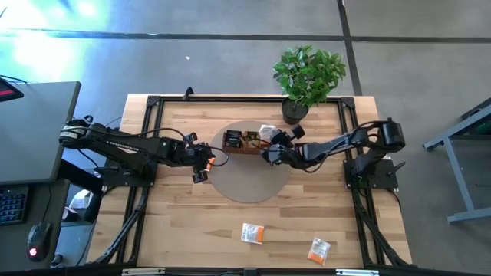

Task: Pick & Place Tea
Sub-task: Put the white tea bag into the right side area of the wooden organizer

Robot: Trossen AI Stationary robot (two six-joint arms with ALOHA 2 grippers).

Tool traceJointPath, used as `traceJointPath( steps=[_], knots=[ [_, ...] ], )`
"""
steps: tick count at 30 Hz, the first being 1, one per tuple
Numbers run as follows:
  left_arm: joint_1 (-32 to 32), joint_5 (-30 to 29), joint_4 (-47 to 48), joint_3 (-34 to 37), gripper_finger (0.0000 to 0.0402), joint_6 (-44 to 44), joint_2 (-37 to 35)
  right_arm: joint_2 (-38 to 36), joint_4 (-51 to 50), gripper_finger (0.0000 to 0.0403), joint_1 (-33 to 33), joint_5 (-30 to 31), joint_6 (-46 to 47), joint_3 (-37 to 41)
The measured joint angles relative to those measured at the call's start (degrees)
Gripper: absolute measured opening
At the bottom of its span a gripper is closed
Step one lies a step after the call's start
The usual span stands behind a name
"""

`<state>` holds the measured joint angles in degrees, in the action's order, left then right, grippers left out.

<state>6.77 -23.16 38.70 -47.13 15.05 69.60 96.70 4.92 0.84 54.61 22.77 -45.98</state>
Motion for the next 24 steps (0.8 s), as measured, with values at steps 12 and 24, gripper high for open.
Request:
traceJointPath(
  steps=[12,24],
  knots=[
    [0.0,0.0,0.0,0.0,0.0138,-0.2,0.0,0.6,0.4,0.0038,1.1,-5.6,-5.3,0.0],
    [0.0,0.0,0.0,0.0,0.0138,-0.2,0.0,-1.0,4.4,0.0123,0.6,-2.1,-15.7,-0.1]
  ],
)
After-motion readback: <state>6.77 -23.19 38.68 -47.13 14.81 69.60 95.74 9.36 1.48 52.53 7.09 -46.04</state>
